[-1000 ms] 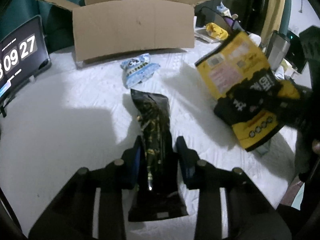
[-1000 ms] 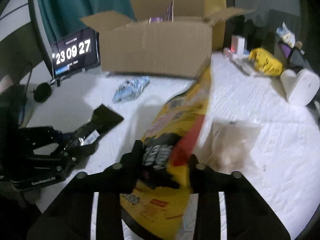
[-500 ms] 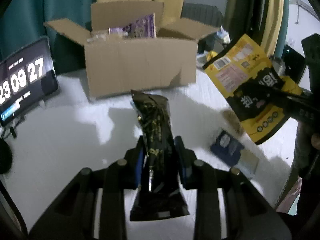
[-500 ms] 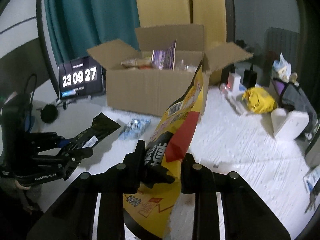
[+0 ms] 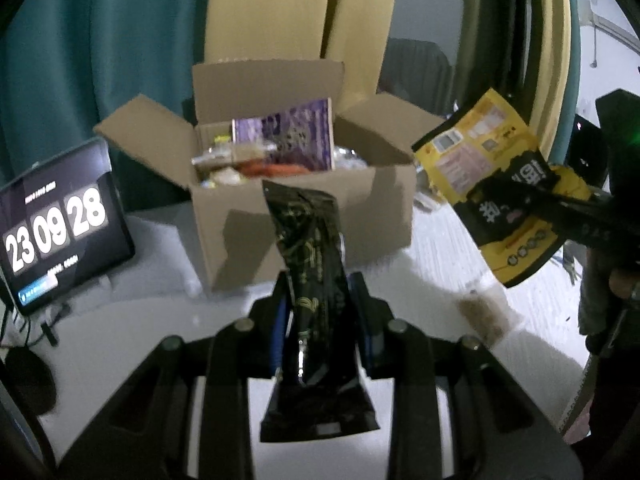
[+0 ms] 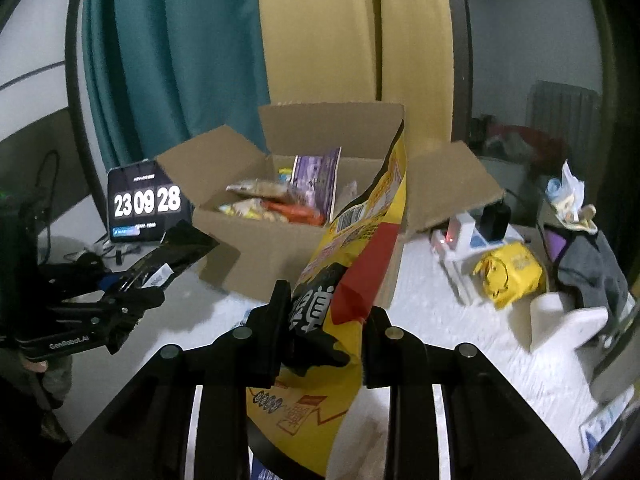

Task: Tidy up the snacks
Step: 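Carry the black and yellow bags into the box and open both tools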

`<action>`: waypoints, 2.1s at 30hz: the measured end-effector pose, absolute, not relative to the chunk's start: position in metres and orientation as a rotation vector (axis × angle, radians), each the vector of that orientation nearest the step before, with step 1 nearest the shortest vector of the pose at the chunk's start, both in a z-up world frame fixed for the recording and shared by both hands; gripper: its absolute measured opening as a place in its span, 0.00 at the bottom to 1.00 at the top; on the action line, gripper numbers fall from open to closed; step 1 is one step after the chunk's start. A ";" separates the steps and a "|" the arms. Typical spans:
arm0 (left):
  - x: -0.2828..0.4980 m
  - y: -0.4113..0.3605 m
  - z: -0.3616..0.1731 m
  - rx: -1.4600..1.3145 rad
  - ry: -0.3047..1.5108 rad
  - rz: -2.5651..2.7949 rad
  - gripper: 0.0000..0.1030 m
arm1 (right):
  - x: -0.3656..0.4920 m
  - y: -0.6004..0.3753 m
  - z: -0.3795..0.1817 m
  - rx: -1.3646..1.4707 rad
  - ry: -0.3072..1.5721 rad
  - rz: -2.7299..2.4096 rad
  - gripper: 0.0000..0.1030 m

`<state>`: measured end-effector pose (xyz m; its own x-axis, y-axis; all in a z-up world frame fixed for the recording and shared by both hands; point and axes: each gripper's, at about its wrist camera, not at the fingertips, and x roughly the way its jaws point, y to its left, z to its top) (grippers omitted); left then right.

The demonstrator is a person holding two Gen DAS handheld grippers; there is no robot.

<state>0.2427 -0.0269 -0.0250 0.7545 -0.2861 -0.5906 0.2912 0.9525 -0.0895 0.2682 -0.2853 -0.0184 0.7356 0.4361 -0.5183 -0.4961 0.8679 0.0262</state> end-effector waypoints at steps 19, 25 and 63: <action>0.331 -0.033 0.013 0.035 0.546 -0.310 0.29 | 0.351 -0.267 0.007 -0.133 0.481 0.530 0.29; 0.367 -0.040 0.015 0.038 0.540 -0.309 0.29 | 0.377 -0.260 0.010 -0.152 0.472 0.539 0.29; 0.441 -0.037 -0.006 -0.056 0.612 -0.274 0.66 | 0.456 -0.224 -0.024 -0.211 0.559 0.482 0.64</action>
<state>0.4407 -0.0374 -0.0060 0.7834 -0.2705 -0.5595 0.2373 0.9623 -0.1330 0.4559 -0.2238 -0.0243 0.7407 0.3799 -0.5541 -0.4922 0.8682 -0.0628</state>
